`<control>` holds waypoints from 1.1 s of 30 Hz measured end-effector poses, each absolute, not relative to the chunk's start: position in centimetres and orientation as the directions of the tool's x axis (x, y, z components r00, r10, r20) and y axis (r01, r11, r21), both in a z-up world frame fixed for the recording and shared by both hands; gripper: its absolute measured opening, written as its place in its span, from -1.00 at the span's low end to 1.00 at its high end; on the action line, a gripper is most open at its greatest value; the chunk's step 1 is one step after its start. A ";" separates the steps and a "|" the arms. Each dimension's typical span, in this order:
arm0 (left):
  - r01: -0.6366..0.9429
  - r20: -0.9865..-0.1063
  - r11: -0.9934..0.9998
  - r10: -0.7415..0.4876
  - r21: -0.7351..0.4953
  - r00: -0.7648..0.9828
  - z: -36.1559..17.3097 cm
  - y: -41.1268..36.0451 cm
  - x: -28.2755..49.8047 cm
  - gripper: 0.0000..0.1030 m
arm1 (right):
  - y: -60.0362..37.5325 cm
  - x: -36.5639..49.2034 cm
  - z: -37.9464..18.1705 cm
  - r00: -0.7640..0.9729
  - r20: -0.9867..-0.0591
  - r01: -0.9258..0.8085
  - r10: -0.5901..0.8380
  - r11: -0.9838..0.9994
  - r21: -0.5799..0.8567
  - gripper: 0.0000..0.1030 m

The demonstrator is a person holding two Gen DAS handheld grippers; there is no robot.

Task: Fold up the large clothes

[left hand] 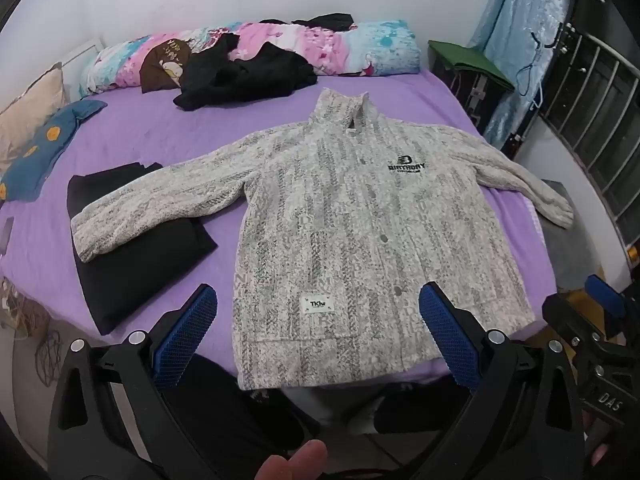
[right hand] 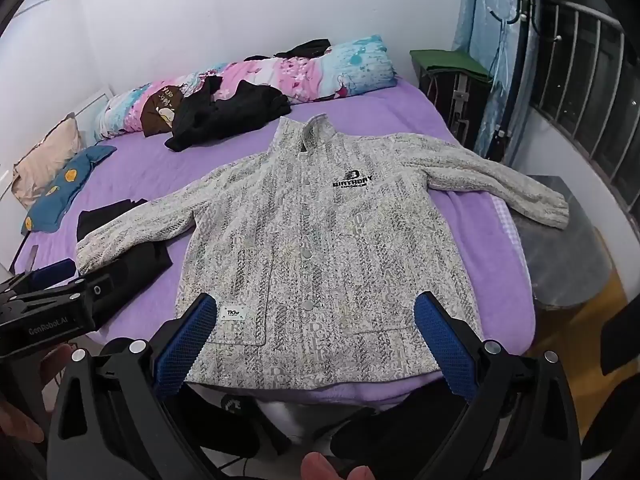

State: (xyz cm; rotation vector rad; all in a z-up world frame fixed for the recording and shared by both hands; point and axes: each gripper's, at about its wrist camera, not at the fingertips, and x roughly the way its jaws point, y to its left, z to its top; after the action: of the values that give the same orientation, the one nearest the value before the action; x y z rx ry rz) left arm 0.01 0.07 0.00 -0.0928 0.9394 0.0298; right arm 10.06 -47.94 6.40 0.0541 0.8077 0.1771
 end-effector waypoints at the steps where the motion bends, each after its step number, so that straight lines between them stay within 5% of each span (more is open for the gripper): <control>1: -0.070 -0.807 0.996 -0.004 -0.056 0.590 0.0 0.0 0.0 0.88 | -47.9 10.0 6.4 0.677 -0.715 -0.138 0.177 0.984 0.112 0.88; 33: -0.062 -0.810 0.996 -0.018 -0.066 0.587 -0.1 0.1 0.3 0.88 | -47.8 9.9 6.8 0.685 -0.709 -0.135 0.167 0.986 0.103 0.88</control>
State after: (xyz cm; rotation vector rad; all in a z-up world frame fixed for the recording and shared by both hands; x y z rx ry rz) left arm 0.27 0.09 -0.07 -0.0907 0.9438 0.0256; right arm 9.91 -47.82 6.85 0.0434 0.7984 0.1693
